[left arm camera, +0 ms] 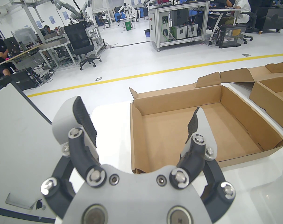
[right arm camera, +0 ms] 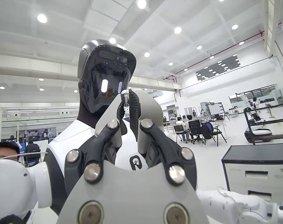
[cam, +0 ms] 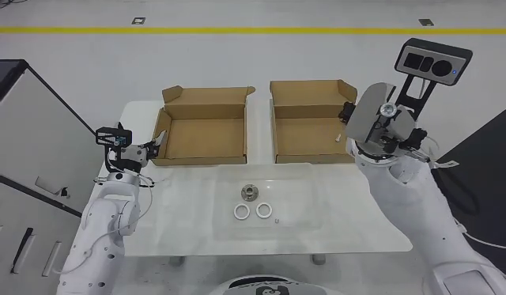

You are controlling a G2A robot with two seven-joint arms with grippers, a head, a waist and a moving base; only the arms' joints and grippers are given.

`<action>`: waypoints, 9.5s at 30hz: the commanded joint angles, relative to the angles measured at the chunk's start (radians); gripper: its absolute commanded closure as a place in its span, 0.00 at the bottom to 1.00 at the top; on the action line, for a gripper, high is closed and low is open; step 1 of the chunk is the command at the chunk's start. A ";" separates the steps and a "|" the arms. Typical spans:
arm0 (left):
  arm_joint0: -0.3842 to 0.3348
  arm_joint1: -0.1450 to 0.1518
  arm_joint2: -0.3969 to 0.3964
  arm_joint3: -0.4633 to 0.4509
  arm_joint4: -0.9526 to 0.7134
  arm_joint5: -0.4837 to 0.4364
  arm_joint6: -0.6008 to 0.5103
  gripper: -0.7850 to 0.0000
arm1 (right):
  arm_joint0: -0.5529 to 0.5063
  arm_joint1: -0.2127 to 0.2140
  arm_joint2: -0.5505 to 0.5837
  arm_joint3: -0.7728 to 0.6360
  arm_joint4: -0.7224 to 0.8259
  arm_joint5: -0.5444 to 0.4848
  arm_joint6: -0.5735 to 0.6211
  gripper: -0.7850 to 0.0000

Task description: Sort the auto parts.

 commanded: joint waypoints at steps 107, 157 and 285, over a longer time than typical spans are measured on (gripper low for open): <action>0.000 0.000 0.000 0.000 0.000 0.000 0.000 0.00 | 0.436 -0.123 -0.421 1.118 -2.139 0.465 0.118 1.00; 0.000 0.000 0.000 0.000 0.000 0.000 0.000 0.00 | 0.157 0.012 0.011 0.429 -2.093 0.344 0.231 0.00; 0.000 0.000 0.000 0.000 0.000 0.000 0.000 0.00 | 0.504 -0.010 -0.938 0.382 -1.483 0.396 0.546 0.51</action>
